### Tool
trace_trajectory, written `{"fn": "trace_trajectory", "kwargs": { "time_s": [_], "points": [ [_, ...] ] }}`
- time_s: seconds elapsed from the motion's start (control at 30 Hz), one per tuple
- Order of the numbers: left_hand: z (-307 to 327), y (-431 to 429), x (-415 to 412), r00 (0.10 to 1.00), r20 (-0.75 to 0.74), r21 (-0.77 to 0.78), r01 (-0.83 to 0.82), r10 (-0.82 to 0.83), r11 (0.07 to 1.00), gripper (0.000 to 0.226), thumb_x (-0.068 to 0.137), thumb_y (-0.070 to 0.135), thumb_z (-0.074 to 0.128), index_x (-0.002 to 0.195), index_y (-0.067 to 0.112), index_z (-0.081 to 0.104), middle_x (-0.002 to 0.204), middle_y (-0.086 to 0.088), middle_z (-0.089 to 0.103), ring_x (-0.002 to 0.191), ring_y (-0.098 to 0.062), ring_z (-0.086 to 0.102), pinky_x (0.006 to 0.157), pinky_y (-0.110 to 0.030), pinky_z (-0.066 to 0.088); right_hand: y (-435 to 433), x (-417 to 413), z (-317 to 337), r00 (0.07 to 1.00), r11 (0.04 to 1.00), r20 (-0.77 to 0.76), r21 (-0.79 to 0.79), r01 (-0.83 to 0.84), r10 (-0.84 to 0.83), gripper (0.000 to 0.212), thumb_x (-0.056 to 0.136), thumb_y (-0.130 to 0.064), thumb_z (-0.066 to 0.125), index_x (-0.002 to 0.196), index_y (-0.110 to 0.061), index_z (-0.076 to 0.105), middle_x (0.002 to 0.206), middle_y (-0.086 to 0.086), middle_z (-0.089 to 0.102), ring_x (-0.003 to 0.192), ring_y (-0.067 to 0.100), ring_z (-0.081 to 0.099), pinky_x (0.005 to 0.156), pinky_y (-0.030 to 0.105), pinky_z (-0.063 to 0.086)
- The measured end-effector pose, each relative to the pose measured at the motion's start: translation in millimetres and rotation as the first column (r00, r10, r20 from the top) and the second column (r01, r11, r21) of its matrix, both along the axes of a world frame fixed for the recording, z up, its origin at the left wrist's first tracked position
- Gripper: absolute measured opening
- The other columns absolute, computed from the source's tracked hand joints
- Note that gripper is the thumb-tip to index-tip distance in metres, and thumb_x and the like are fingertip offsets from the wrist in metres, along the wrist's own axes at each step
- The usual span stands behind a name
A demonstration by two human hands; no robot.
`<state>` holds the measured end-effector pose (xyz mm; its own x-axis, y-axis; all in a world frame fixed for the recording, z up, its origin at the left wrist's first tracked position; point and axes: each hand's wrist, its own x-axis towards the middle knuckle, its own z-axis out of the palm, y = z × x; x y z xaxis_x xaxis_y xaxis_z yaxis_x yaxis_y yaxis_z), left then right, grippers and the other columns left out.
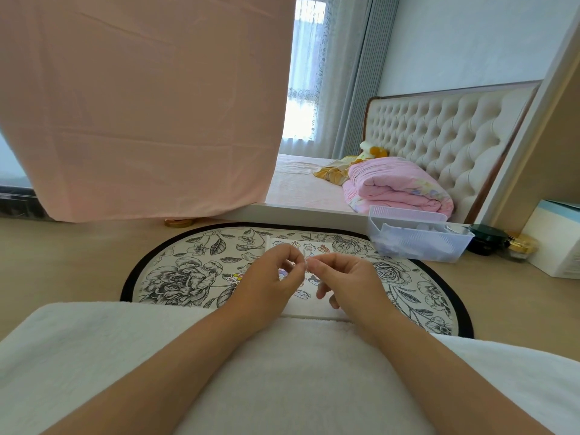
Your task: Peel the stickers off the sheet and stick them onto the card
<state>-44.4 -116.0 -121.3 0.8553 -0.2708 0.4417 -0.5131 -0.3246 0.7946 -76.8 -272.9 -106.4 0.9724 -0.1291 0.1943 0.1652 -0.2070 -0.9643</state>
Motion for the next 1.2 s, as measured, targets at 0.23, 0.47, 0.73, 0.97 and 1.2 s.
{"fn": "trace_trajectory", "kwargs": {
  "time_s": [0.23,0.47,0.73,0.97,1.2],
  "points": [
    [2,0,-1,0.992,-0.111,-0.136,0.049,-0.064,0.99,0.012,0.096,0.018,0.061,0.088,0.023,0.068,0.083,0.014,0.068,0.084,-0.005,0.063,0.068,-0.018,0.05,0,1,1,0.999,0.997,0.025,-0.065,0.039,-0.037,0.015,0.092,-0.024,0.07,0.088,-0.011,0.075,0.061,-0.001,0.063,0.041,0.003,0.049,0.047,0.014,0.038],
    [11,-4,-7,0.961,-0.254,-0.284,0.03,-0.106,0.958,0.022,0.099,0.017,0.056,0.095,0.012,0.076,0.091,-0.003,0.075,0.093,-0.016,0.07,0.071,-0.037,0.059,-4,0,4,0.993,0.993,0.111,-0.106,0.059,-0.047,0.014,0.092,-0.023,0.07,0.08,-0.017,0.073,0.082,-0.003,0.07,0.048,0.006,0.057,0.051,0.013,0.044],
    [15,-17,0,0.986,-0.157,-0.158,-0.088,0.063,0.983,0.015,0.093,0.021,0.067,0.08,0.024,0.074,0.078,-0.002,0.073,0.078,-0.02,0.069,0.059,-0.024,0.056,-14,2,9,0.997,0.998,0.072,-0.042,0.036,-0.033,0.01,0.093,-0.02,0.069,0.087,-0.012,0.073,0.083,0.0,0.071,0.054,0.012,0.064,0.048,0.012,0.043],
    [28,-39,17,0.995,-0.04,-0.018,-0.088,0.088,0.996,0.013,0.094,0.028,0.066,0.083,0.03,0.074,0.076,0.014,0.07,0.076,-0.008,0.066,0.071,-0.044,0.06,-36,13,24,0.991,0.995,0.089,-0.006,0.1,-0.099,0.007,0.088,-0.024,0.077,0.088,-0.018,0.078,0.083,-0.003,0.076,0.054,0.015,0.069,0.05,0.016,0.046],
    [38,-75,42,0.992,-0.016,-0.005,-0.123,0.123,0.992,0.017,0.096,0.027,0.061,0.08,0.029,0.067,0.075,0.007,0.071,0.066,-0.01,0.061,0.055,-0.025,0.05,-86,41,35,0.981,0.967,0.092,-0.176,0.185,-0.171,0.012,0.097,-0.026,0.066,0.087,-0.019,0.069,0.078,-0.005,0.067,0.05,0.01,0.064,0.045,0.015,0.043]
  ]
}}
